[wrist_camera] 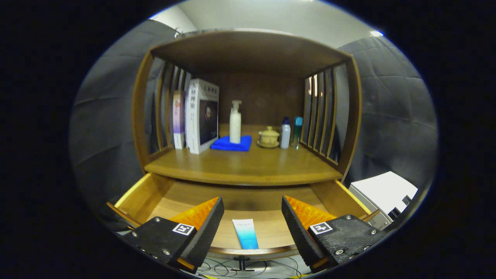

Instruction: Pull open the drawer, take out the items inside it, and place them on the countertop above the cabinet.

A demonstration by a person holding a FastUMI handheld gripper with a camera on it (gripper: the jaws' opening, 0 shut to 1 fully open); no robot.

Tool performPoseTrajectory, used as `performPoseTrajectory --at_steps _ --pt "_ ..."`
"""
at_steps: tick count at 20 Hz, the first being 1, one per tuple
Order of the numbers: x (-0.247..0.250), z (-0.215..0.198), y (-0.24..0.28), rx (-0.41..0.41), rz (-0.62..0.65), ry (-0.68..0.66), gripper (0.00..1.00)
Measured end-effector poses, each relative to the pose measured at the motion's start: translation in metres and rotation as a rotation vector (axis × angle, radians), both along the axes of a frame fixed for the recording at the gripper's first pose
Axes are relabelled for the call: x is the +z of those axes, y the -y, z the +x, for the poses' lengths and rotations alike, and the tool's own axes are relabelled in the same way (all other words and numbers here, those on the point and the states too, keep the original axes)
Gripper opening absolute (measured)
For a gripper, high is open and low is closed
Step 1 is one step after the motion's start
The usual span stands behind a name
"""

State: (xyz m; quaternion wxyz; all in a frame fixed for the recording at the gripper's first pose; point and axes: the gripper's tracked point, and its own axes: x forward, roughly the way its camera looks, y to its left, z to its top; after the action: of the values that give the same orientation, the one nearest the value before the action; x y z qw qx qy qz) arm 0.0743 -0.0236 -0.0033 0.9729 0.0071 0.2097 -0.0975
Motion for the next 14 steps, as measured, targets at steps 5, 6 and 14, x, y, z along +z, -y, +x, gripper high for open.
performPoseTrajectory --at_steps 5,6,14 --pt "-0.055 0.017 -0.007 -0.005 0.083 -0.197 0.94" --pt "-0.066 0.017 -0.006 -0.015 0.101 -0.235 0.94" --pt "-0.11 0.015 -0.003 -0.067 0.204 -0.48 0.94"
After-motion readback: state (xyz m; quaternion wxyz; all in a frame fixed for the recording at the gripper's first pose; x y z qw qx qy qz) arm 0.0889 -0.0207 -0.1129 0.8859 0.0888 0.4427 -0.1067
